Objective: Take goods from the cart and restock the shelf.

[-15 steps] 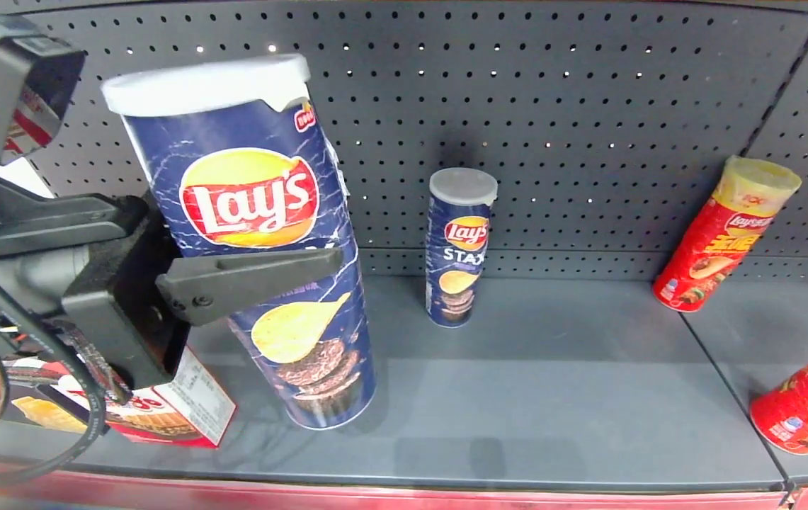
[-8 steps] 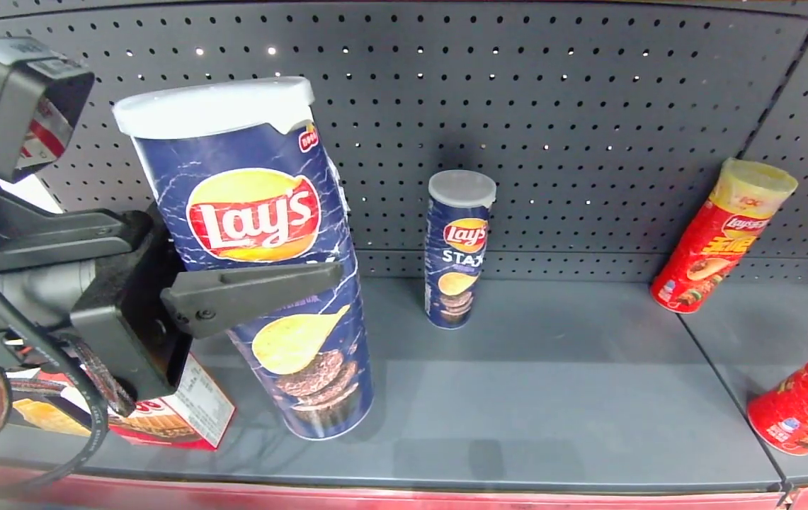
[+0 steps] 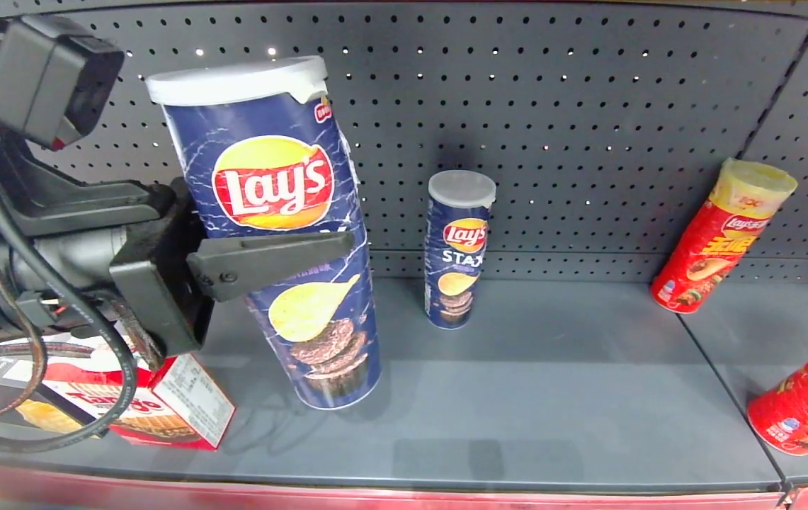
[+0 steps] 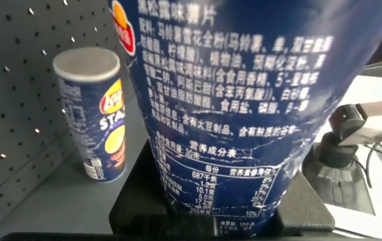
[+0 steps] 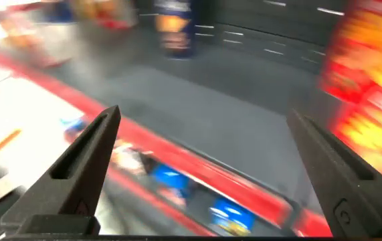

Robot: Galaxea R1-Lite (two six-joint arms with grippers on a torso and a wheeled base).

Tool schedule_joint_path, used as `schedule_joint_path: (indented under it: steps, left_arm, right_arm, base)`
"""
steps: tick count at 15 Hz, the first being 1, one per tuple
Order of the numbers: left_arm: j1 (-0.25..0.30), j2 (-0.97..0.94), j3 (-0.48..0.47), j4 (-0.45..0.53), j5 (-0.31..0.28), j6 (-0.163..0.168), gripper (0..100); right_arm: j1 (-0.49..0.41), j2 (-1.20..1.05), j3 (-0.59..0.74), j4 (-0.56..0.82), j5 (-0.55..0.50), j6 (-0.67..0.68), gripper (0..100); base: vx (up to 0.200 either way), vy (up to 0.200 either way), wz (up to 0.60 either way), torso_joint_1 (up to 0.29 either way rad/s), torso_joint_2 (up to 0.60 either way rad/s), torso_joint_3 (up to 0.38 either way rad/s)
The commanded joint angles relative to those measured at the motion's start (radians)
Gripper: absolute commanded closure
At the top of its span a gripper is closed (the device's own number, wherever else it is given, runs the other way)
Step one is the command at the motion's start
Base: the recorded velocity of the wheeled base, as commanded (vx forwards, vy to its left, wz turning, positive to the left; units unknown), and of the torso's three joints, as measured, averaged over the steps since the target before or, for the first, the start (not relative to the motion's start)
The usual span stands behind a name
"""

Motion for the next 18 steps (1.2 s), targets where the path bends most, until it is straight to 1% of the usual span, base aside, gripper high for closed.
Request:
schedule_joint_path:
  steps: [1,2,3,5,7,8,9,10,11,12,13,16,18]
  left_arm:
    - [0.001,0.04,-0.001,-0.008,0.0,0.0,100]
    - [0.001,0.04,-0.001,-0.008,0.0,0.0,100]
    - [0.001,0.057,-0.002,-0.033,0.0,-0.001,100]
    - [0.001,0.072,-0.006,-0.043,0.001,-0.017,100]
    - [0.001,0.077,-0.025,-0.043,0.001,-0.018,100]
    - [0.004,0.077,-0.033,-0.043,0.003,-0.018,100]
    - [0.022,0.076,-0.035,-0.043,0.001,-0.018,100]
    - [0.036,0.076,-0.035,-0.043,0.001,-0.018,100]
    - [0.036,0.076,-0.035,-0.043,0.001,-0.018,100]
    - [0.039,0.074,-0.035,-0.045,0.0,-0.017,100]
    - [0.037,0.074,-0.035,-0.047,0.0,-0.017,100]
    - [0.039,0.074,-0.027,-0.065,0.0,-0.018,100]
    - [0.039,0.074,-0.025,-0.065,0.0,-0.018,100]
  right_arm:
    - [0.036,0.143,-0.066,0.005,0.097,-0.031,0]
    - [0.036,0.143,-0.066,0.005,0.097,-0.031,0]
    - [0.082,0.232,-0.088,0.002,0.143,-0.055,0]
    - [0.204,0.368,-0.125,-0.003,0.129,-0.072,0]
    - [0.315,0.479,-0.145,-0.049,0.058,-0.077,0]
    - [0.359,0.531,-0.137,-0.122,0.011,-0.075,0]
    - [0.378,0.566,-0.137,-0.181,-0.014,-0.072,0]
    - [0.387,0.588,-0.146,-0.19,-0.018,-0.074,0]
    - [0.387,0.588,-0.146,-0.19,-0.018,-0.074,0]
    - [0.425,0.629,-0.166,-0.188,-0.03,-0.074,0]
    - [0.45,0.644,-0.175,-0.188,-0.067,-0.074,0]
    - [0.565,0.738,-0.212,-0.228,-0.207,-0.069,0]
    - [0.582,0.798,-0.227,-0.256,-0.218,-0.067,0]
  base:
    - [0.0,0.0,0.0,0.0,0.0,0.0]
    - [0.0,0.0,0.0,0.0,0.0,0.0]
    - [0.0,0.0,0.0,0.0,0.0,0.0]
    - [0.0,0.0,0.0,0.0,0.0,0.0]
    - [0.0,0.0,0.0,0.0,0.0,0.0]
    - [0.0,0.0,0.0,0.0,0.0,0.0]
    - [0.0,0.0,0.0,0.0,0.0,0.0]
    - [0.0,0.0,0.0,0.0,0.0,0.0]
    - [0.0,0.0,0.0,0.0,0.0,0.0]
    - [0.0,0.0,0.0,0.0,0.0,0.0]
    - [0.0,0.0,0.0,0.0,0.0,0.0]
    - [0.0,0.0,0.0,0.0,0.0,0.0]
    - [0.0,0.0,0.0,0.0,0.0,0.0]
